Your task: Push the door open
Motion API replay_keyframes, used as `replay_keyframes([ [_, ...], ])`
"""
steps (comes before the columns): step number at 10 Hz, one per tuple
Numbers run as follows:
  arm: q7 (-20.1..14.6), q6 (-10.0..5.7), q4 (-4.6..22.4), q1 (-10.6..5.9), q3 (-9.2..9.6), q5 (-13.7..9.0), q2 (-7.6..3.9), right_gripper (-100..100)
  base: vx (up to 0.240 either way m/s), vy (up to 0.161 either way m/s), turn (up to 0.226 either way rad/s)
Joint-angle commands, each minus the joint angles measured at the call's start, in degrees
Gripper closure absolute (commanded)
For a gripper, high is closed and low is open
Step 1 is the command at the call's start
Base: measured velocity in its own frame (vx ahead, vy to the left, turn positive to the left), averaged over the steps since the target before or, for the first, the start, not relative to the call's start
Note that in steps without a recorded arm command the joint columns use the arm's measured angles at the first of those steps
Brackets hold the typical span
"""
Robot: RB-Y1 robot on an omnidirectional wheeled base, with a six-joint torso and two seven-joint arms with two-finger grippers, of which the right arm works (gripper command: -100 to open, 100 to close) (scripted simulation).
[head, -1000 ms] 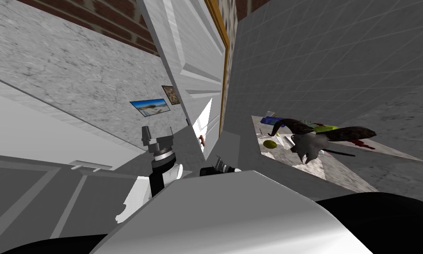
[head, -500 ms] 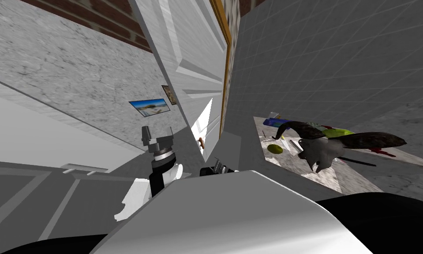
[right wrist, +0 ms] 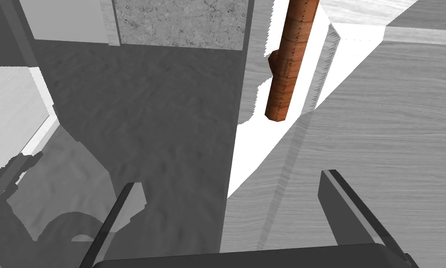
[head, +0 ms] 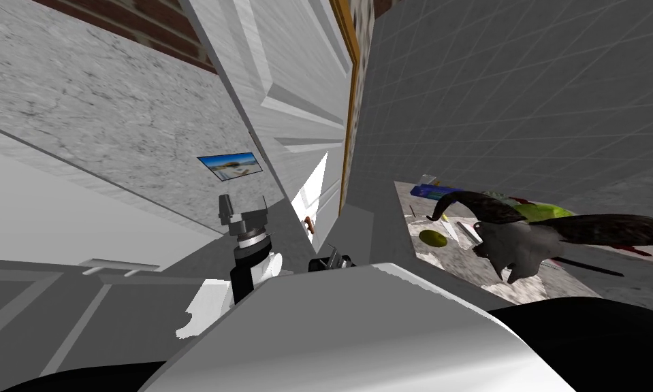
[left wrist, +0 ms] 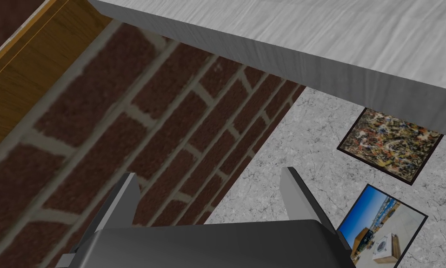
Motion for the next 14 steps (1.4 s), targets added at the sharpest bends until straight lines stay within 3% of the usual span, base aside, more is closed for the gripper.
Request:
replay_keyframes([
  [1, 1.02, 1.57, 1.17, -0.23, 0.24, -2.02, 0.19, -100, 0.087, -0.020, 0.022],
  [10, 6.44, 9.21, 6.87, -0.73, 2.09, -12.72, 1.89, -100, 0.098, -0.026, 0.047],
  [11, 6.06, 8.53, 6.55, -0.88, 1.81, -11.96, 1.70, -100, 0.031, 0.005, 0.023],
  [12, 5.85, 8.22, 6.68, -1.32, 1.75, -11.78, 0.46, -100, 0.084, 0.076, 0.038],
  [14, 5.45, 7.69, 6.77, -1.80, 1.70, -11.42, 0.04, -100, 0.125, 0.152, -0.009],
])
